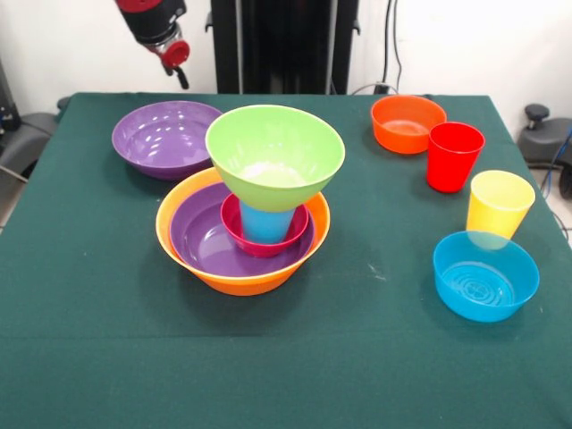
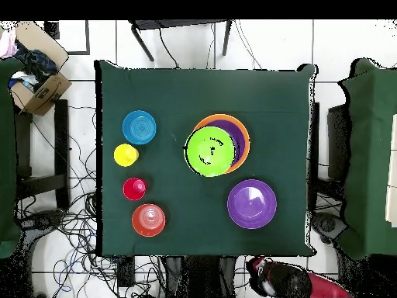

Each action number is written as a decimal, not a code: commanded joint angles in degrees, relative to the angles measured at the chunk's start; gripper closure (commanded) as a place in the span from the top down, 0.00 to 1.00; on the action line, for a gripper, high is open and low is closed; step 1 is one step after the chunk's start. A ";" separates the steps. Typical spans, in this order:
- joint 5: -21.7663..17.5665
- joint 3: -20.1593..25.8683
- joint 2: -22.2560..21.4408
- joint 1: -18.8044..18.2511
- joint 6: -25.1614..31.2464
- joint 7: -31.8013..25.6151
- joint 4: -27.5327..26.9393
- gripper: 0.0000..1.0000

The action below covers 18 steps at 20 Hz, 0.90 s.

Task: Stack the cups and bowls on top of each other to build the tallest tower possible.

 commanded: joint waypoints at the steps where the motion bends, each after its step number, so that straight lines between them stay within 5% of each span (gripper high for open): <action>1: 0.09 7.89 -1.95 1.45 -0.12 -4.14 -4.30 1.00; 18: 3.29 8.30 -3.38 1.10 1.75 -1.67 -4.35 1.00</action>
